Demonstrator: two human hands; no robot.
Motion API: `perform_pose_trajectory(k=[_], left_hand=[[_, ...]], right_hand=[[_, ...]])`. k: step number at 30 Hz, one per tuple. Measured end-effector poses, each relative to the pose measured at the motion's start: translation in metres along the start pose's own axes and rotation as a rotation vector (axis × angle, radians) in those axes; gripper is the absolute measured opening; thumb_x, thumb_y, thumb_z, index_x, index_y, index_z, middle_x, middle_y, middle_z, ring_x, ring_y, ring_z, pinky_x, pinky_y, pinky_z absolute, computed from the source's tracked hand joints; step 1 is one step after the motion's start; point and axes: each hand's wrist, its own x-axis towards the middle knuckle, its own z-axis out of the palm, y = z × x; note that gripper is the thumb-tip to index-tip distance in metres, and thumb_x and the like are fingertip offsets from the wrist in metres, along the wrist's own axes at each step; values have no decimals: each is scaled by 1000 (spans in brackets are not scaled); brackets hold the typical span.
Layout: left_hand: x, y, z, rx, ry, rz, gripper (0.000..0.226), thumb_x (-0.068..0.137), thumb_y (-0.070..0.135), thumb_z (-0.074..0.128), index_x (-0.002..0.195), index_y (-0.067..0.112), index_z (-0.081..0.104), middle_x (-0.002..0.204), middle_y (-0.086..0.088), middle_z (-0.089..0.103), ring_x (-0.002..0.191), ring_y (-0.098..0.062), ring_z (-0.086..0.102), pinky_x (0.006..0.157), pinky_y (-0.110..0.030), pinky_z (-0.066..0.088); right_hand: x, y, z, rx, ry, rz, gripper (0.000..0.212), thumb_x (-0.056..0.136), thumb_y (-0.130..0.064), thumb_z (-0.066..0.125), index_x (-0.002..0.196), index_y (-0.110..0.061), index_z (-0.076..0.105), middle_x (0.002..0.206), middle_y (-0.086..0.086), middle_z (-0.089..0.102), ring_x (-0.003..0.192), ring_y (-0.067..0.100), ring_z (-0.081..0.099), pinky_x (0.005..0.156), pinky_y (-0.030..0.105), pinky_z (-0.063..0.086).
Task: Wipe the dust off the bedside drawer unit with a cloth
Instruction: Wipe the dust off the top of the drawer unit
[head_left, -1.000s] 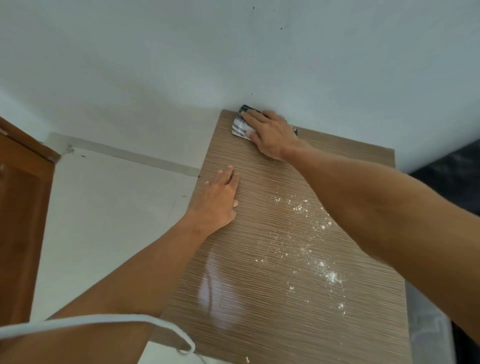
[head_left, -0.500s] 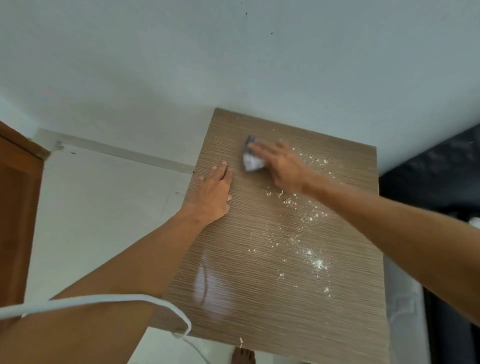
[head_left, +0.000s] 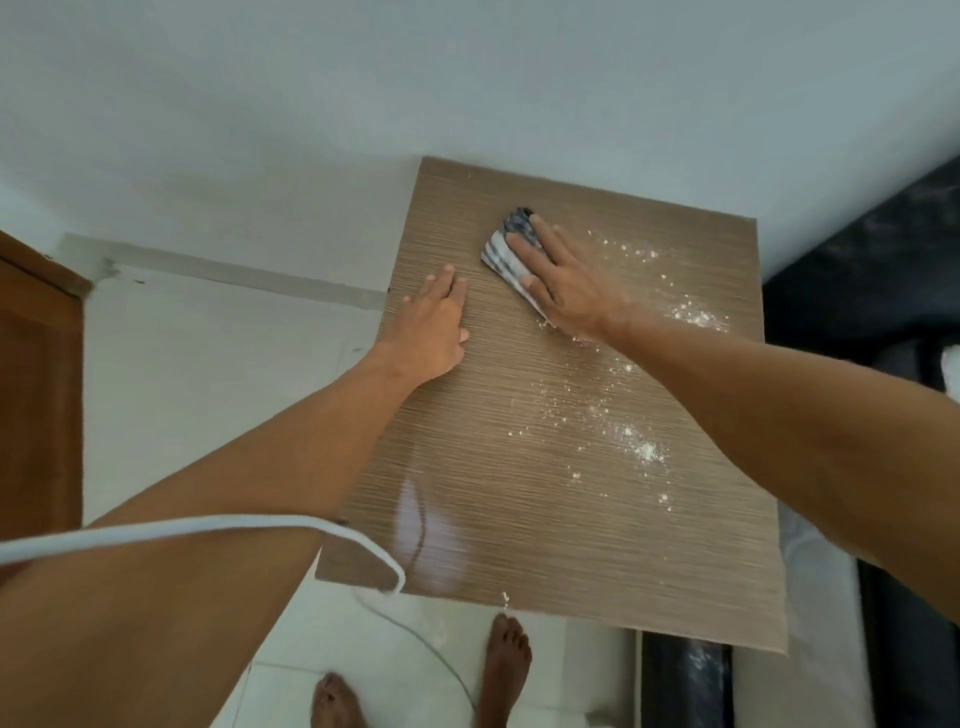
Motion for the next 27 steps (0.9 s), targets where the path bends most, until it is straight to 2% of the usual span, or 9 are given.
perform_pose_trajectory(k=[3, 11, 16, 21, 24, 27], left_hand=[[-9, -2, 3, -24, 3, 10, 70, 97, 15, 49, 153, 6, 8, 163, -9, 0, 150, -27, 3, 119, -47, 12], [-62, -12, 27, 62, -10, 71, 76, 93, 13, 53, 153, 8, 6, 163, -7, -2, 150, -28, 3, 121, -44, 13], [-92, -10, 43, 75, -39, 100, 73, 96, 18, 49, 153, 9, 5, 162, -9, -4, 149, -30, 0, 121, -46, 12], [-117, -6, 53, 99, -48, 117, 67, 99, 20, 43, 153, 11, 4, 162, -9, -7, 150, -29, -3, 120, -48, 11], [-123, -8, 55, 107, -46, 135, 67, 100, 18, 42, 153, 11, 4, 162, -10, -8, 150, -28, -3, 120, -48, 11], [-125, -8, 55, 114, -37, 144, 67, 99, 18, 44, 153, 10, 5, 162, -11, -7, 150, -29, -2, 119, -49, 12]], right_hand=[[-36, -23, 19, 31, -5, -14, 58, 101, -49, 12, 155, -31, 1, 163, 9, -5, 150, 30, 0, 121, 46, 5], [-133, -90, 58, 3, 22, -106, 54, 104, -42, 21, 155, -26, 13, 162, 13, 10, 148, 34, 12, 118, 46, 17], [-190, -132, 78, 7, 36, -159, 59, 102, -35, 40, 155, -24, 16, 161, 16, 14, 147, 37, 17, 116, 50, 27], [-235, -168, 89, 12, 92, -215, 72, 90, -22, 66, 152, -21, 29, 158, 19, 23, 140, 39, 33, 115, 50, 28], [-256, -185, 94, 64, 86, -218, 83, 80, -7, 72, 150, -24, 32, 157, 15, 27, 133, 38, 40, 104, 52, 43], [-270, -192, 92, 113, 86, -301, 82, 72, -1, 75, 144, -23, 43, 151, 13, 40, 122, 35, 48, 96, 49, 49]])
